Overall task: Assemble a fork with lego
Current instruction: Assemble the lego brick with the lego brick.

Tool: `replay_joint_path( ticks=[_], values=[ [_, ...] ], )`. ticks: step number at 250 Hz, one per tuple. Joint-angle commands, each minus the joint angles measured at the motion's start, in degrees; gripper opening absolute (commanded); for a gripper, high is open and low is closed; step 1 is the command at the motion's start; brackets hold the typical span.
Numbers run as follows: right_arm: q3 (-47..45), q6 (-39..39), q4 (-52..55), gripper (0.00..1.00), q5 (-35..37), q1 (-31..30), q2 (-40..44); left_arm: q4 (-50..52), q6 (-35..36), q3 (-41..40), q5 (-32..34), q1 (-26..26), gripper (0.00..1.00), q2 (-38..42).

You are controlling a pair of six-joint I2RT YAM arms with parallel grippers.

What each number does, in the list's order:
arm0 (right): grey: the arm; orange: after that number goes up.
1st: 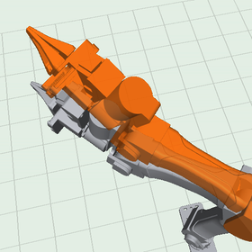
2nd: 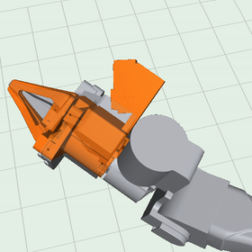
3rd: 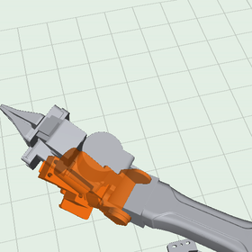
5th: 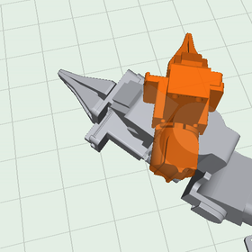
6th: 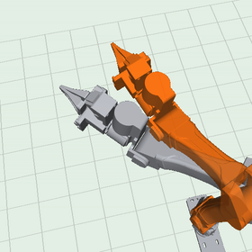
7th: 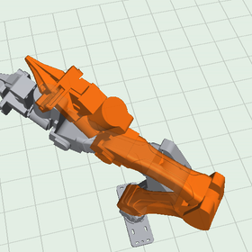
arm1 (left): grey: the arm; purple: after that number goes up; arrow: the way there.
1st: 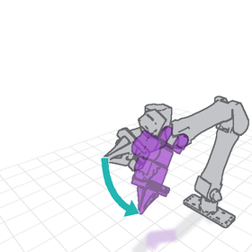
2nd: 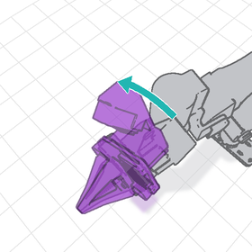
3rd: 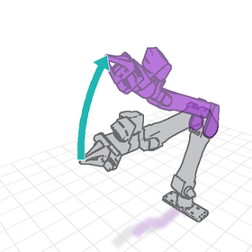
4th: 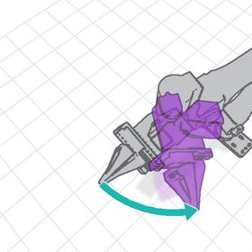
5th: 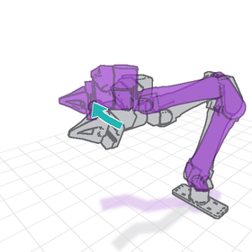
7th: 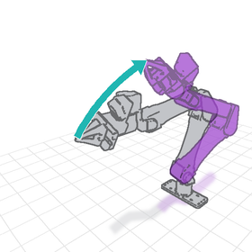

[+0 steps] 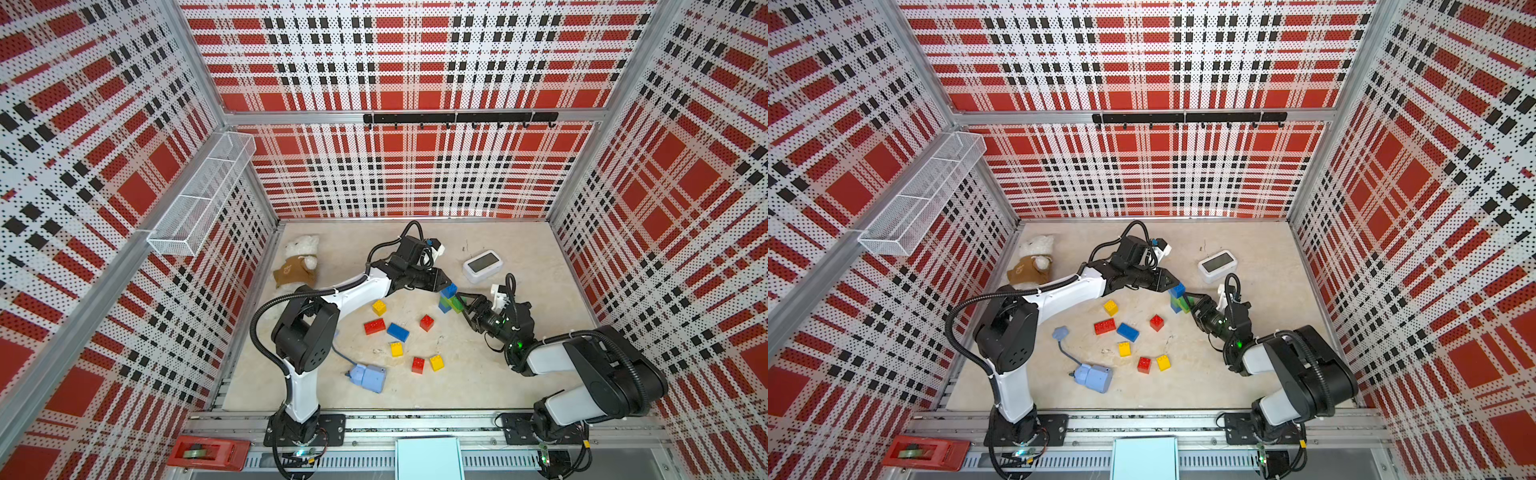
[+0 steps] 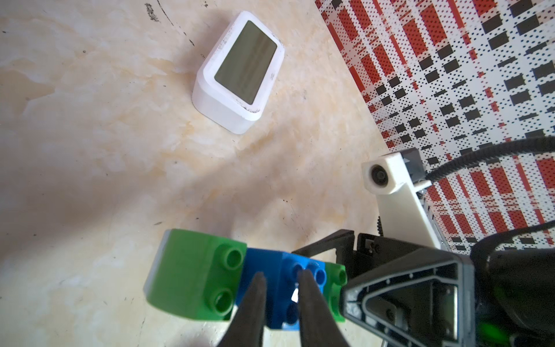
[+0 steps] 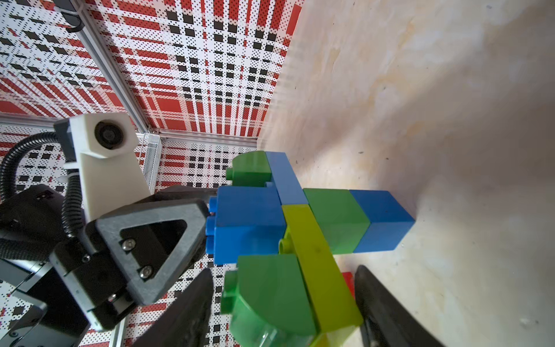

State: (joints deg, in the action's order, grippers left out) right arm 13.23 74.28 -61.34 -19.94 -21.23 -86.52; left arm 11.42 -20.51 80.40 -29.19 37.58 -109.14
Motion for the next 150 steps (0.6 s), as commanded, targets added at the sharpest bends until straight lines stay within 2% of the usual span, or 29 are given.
replay_joint_path(
  ticks=[1,67,126,137,150],
  values=[
    [-0.3,1.1,-4.7,0.69,-0.4,0.1,-1.3,2.5,0.5,-1.0,1.0,-0.4,0.24,0.7],
    [-0.4,1.0,-5.3,0.58,-0.5,0.1,-2.6,2.7,0.5,-0.9,1.1,-0.4,0.23,0.7],
    [-0.5,0.9,-6.2,0.53,-0.6,0.1,-3.7,2.9,0.4,-0.6,0.9,-0.3,0.23,0.4],
    [-0.7,0.8,-6.4,0.59,-0.5,0.1,-3.8,2.9,0.5,-0.5,1.0,-0.3,0.23,0.4],
    [-0.8,0.5,-6.1,0.76,-0.1,0.1,-3.6,3.0,0.5,-0.3,0.9,-0.2,0.23,0.4]
  ],
)
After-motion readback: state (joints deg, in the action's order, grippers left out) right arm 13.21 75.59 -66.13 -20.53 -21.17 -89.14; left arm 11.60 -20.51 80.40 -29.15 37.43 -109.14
